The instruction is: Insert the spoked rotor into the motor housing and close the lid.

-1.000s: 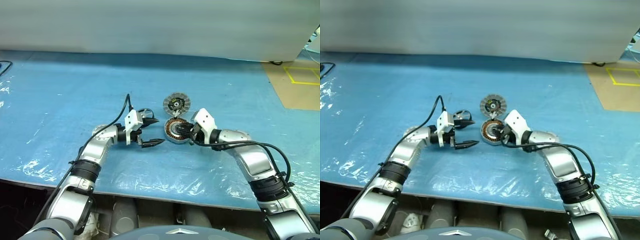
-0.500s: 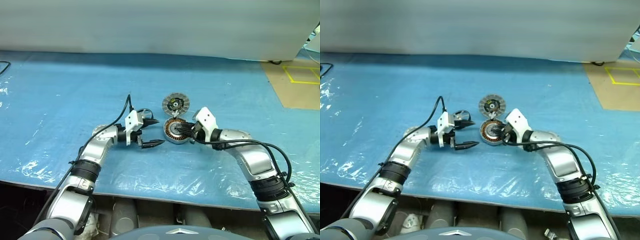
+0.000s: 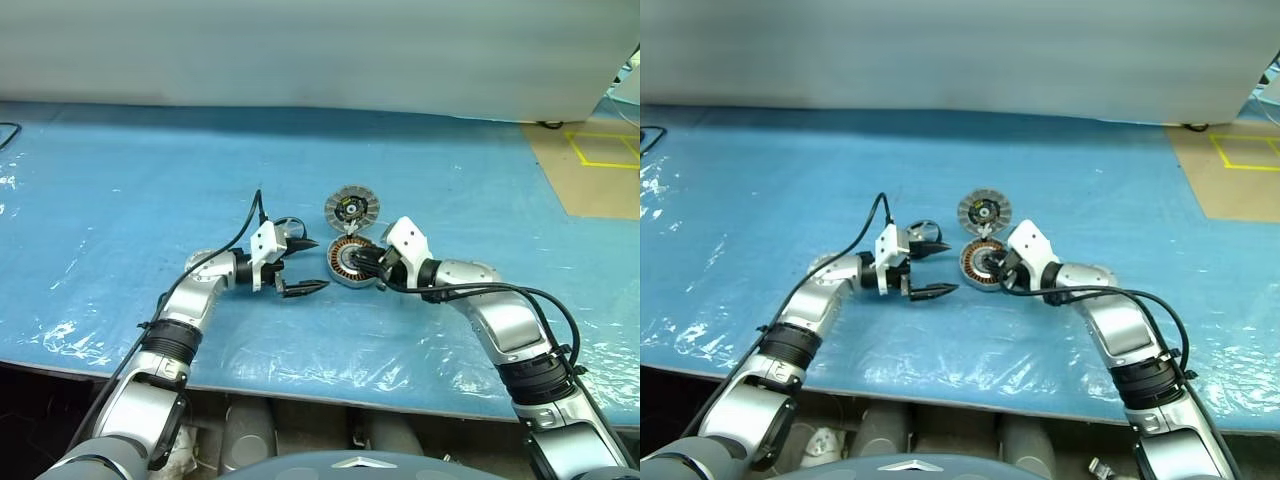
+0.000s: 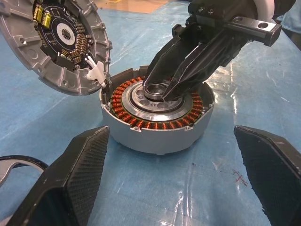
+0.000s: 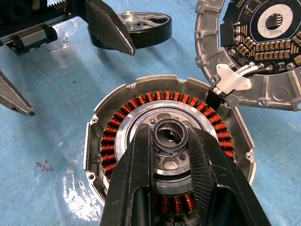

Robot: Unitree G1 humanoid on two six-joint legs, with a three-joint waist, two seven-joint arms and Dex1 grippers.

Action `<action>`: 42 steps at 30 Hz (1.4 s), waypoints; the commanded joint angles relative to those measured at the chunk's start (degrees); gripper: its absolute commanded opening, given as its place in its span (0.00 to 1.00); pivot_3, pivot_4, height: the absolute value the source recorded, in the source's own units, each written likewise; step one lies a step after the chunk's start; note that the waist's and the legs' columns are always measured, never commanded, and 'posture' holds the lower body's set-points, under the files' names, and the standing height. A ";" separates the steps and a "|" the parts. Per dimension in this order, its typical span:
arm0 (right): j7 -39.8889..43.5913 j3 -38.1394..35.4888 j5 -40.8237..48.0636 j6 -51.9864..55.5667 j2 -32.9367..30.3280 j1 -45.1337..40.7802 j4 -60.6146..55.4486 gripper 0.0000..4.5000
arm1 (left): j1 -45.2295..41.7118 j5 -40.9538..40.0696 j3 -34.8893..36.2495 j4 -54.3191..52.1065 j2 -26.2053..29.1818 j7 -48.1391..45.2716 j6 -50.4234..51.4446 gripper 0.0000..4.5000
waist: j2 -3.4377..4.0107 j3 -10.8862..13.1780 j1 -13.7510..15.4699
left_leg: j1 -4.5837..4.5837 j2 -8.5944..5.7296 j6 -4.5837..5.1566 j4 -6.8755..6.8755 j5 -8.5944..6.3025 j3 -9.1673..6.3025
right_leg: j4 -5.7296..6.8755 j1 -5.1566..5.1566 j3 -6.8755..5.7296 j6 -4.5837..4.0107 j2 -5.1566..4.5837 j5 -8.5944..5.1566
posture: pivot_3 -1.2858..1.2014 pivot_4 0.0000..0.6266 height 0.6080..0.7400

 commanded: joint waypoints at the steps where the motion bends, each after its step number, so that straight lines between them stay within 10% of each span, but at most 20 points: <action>1: 0.91 0.20 0.60 0.35 -0.29 0.81 -1.86 0.14 | -0.26 -0.32 -0.04 -0.91 -0.09 -0.32 -0.55 1.00 | 0.00 0.00 0.00 | 0.00 0.00 0.00 0.00 0.00 0.00 | 0.00 0.00 0.00 0.00 0.00 0.00 | 0.52 0.24 1.00; 42: 0.39 -1.70 2.34 0.60 0.97 1.01 -1.83 0.14 | -0.48 0.71 -0.40 0.29 -0.46 -0.29 -0.77 1.00 | 0.00 0.00 -0.03 | -0.02 0.00 0.00 -0.01 0.00 0.00 | -0.02 -0.02 -0.01 0.02 0.00 0.01 | 0.52 0.24 1.00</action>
